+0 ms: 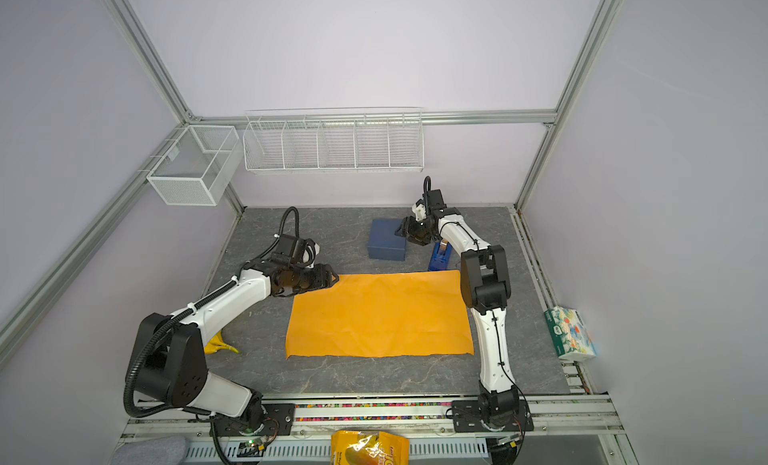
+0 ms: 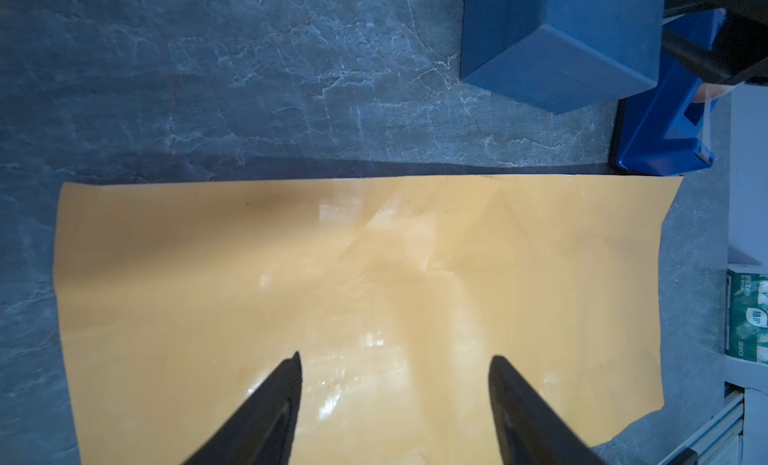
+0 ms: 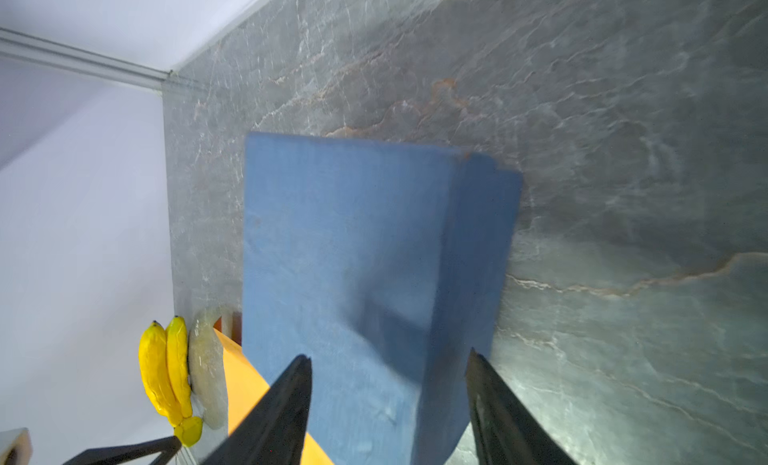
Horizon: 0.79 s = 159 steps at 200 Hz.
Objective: Wrap the gift box in paper
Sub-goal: 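Release the paper with the right gripper and reach toward the blue box, then grasp the blue box with both grippers from opposite sides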
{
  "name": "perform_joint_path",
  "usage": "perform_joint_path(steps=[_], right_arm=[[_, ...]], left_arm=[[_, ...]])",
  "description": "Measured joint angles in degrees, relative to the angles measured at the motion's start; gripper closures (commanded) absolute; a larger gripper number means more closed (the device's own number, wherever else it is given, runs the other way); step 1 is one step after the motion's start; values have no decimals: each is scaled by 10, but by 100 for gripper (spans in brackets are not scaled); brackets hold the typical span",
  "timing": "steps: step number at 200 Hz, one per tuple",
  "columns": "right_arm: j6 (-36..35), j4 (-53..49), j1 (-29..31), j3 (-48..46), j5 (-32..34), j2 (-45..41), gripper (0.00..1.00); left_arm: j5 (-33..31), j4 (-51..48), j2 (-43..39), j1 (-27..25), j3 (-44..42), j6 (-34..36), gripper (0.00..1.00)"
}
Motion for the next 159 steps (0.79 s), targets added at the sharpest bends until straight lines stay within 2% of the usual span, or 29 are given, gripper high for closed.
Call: perform_joint_path(steps=[26,73,129,159], right_arm=[[-6,-5,16,0,1,5,55],[-17,-6,47,-2,2,5,61],[-41,-2,62,-41,0,-21,62],[-57,-17,62,-49,8,-31,55]], left_arm=[[8,9,29,0,28,8,29],[32,21,94,0,89,19,30],[42,14,194,1,210,37,30],[50,10,246,1,277,43,30]])
